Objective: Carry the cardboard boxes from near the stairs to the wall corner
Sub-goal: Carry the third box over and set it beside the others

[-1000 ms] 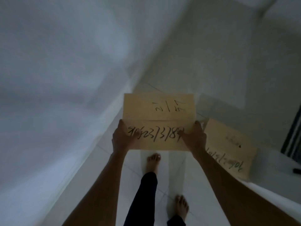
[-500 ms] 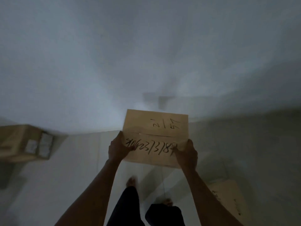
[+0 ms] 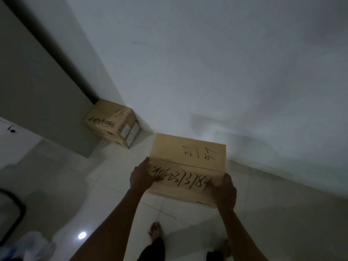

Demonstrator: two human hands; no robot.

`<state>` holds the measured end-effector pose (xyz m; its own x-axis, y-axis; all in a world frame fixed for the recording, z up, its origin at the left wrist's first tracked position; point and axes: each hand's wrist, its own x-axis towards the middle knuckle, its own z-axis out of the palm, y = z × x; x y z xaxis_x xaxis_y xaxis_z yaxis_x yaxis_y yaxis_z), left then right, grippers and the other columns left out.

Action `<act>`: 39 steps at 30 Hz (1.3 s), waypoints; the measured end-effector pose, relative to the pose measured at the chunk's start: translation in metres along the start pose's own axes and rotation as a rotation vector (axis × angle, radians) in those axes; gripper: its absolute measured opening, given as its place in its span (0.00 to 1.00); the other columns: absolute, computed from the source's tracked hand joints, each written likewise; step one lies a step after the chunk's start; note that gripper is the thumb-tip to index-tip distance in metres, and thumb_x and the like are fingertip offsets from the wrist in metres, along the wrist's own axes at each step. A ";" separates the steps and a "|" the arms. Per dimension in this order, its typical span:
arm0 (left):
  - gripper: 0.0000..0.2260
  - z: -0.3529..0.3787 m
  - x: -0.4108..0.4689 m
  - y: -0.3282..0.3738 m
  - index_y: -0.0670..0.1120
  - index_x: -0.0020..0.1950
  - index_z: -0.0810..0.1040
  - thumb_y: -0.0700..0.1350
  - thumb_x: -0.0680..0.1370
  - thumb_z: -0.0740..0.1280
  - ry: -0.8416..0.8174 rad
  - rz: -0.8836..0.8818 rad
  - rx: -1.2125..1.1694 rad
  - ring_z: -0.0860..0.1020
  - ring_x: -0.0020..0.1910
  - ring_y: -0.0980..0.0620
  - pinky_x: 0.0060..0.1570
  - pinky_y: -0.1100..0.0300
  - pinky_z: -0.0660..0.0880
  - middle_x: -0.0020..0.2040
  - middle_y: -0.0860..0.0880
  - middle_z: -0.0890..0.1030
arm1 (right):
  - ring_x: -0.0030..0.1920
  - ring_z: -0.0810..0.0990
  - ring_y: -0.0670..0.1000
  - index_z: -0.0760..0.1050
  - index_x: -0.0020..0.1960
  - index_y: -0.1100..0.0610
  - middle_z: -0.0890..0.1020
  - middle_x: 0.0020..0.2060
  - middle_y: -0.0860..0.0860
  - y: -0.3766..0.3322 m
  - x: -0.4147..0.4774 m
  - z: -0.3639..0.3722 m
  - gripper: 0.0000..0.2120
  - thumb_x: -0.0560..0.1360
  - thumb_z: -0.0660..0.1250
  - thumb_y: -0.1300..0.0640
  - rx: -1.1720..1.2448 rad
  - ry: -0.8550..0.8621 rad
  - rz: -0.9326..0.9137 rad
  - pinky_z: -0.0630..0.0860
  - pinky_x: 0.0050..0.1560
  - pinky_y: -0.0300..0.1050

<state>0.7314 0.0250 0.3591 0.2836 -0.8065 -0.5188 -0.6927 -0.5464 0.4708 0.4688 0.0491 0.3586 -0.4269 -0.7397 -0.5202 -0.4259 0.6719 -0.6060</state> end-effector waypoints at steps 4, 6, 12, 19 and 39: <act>0.50 -0.034 0.061 -0.052 0.49 0.77 0.60 0.58 0.61 0.80 0.005 -0.055 -0.006 0.72 0.68 0.42 0.65 0.47 0.72 0.71 0.43 0.73 | 0.58 0.79 0.64 0.68 0.69 0.58 0.80 0.60 0.61 -0.035 0.005 0.080 0.32 0.71 0.74 0.47 -0.002 -0.027 -0.010 0.77 0.54 0.57; 0.49 -0.040 0.094 -0.072 0.50 0.77 0.61 0.57 0.61 0.80 0.002 -0.076 -0.021 0.73 0.67 0.41 0.64 0.46 0.73 0.70 0.43 0.74 | 0.57 0.80 0.64 0.68 0.69 0.58 0.80 0.60 0.60 -0.048 0.015 0.115 0.32 0.72 0.74 0.47 -0.004 -0.023 -0.008 0.78 0.52 0.55; 0.42 -0.020 0.222 -0.134 0.50 0.69 0.68 0.52 0.59 0.82 -0.008 -0.085 -0.043 0.79 0.58 0.40 0.56 0.42 0.78 0.60 0.43 0.81 | 0.54 0.81 0.64 0.70 0.65 0.58 0.82 0.58 0.60 -0.052 0.090 0.231 0.27 0.71 0.74 0.48 -0.032 -0.038 -0.011 0.78 0.49 0.53; 0.39 0.032 0.379 -0.211 0.49 0.69 0.69 0.47 0.62 0.81 0.001 -0.055 -0.028 0.81 0.56 0.41 0.54 0.46 0.80 0.59 0.44 0.82 | 0.55 0.81 0.64 0.70 0.68 0.57 0.81 0.59 0.59 -0.020 0.197 0.384 0.30 0.71 0.74 0.47 -0.053 -0.062 -0.017 0.78 0.51 0.55; 0.35 0.110 0.616 -0.332 0.48 0.80 0.49 0.45 0.78 0.66 0.007 0.408 0.358 0.49 0.79 0.41 0.65 0.41 0.71 0.81 0.43 0.46 | 0.61 0.78 0.63 0.66 0.72 0.59 0.79 0.63 0.60 -0.024 0.340 0.644 0.36 0.69 0.77 0.55 -0.012 0.125 0.080 0.77 0.57 0.59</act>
<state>1.0633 -0.2651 -0.1956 -0.0520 -0.9392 -0.3394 -0.9297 -0.0786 0.3599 0.8473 -0.2425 -0.1916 -0.5553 -0.6738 -0.4875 -0.3954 0.7295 -0.5580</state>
